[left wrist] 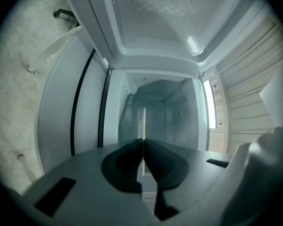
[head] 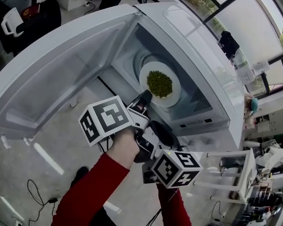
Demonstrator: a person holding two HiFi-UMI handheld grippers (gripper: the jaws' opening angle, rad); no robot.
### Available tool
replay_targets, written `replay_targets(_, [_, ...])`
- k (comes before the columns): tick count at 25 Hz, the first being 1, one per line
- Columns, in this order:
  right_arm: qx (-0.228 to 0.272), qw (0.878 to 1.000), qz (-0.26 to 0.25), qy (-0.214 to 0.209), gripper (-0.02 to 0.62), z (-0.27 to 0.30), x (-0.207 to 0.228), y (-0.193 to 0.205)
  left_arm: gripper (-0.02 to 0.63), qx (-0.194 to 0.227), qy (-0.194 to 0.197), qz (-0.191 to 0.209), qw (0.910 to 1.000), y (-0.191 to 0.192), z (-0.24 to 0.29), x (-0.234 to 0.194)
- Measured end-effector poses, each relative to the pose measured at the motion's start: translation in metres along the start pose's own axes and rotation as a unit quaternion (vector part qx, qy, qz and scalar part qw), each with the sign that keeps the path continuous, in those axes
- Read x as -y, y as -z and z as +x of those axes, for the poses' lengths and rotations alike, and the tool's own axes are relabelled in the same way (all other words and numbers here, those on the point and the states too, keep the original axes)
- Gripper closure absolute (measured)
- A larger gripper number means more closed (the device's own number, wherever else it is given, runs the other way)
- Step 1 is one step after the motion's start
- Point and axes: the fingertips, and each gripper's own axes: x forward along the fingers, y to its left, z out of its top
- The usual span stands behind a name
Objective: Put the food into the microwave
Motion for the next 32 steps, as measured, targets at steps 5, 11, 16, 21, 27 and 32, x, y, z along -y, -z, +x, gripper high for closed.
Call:
replay_targets(5, [0.0, 1.0, 0.003, 0.003, 0.581, 0.005, 0.004, -0.006, 0.591, 0.001, -0.009, 0.006, 0.9999, -0.005, 0.011, -0.001])
replay_targets(11, [0.001, 1.0, -0.007, 0.01, 0.581, 0.009, 0.011, -0.013, 0.591, -0.003, -0.017, 0.014, 0.9997, -0.006, 0.024, 0.0])
replay_targets(16, [-0.006, 1.0, -0.019, 0.019, 0.581, 0.01, 0.019, -0.016, 0.591, -0.01, -0.025, 0.018, 0.9995, -0.004, 0.035, -0.001])
replay_targets(21, [-0.016, 1.0, -0.012, 0.016, 0.581, 0.012, 0.02, -0.013, 0.591, -0.01, -0.04, 0.025, 0.9988, -0.005, 0.043, -0.007])
replay_targets(27, [-0.021, 1.0, -0.013, 0.011, 0.581, 0.016, 0.018, -0.016, 0.591, -0.003, -0.05, 0.022, 0.9985, -0.014, 0.047, -0.014])
replay_targets(32, [-0.022, 1.0, -0.018, 0.011, 0.581, 0.019, 0.016, -0.023, 0.591, -0.004, -0.054, 0.024, 0.9983, -0.018, 0.051, -0.013])
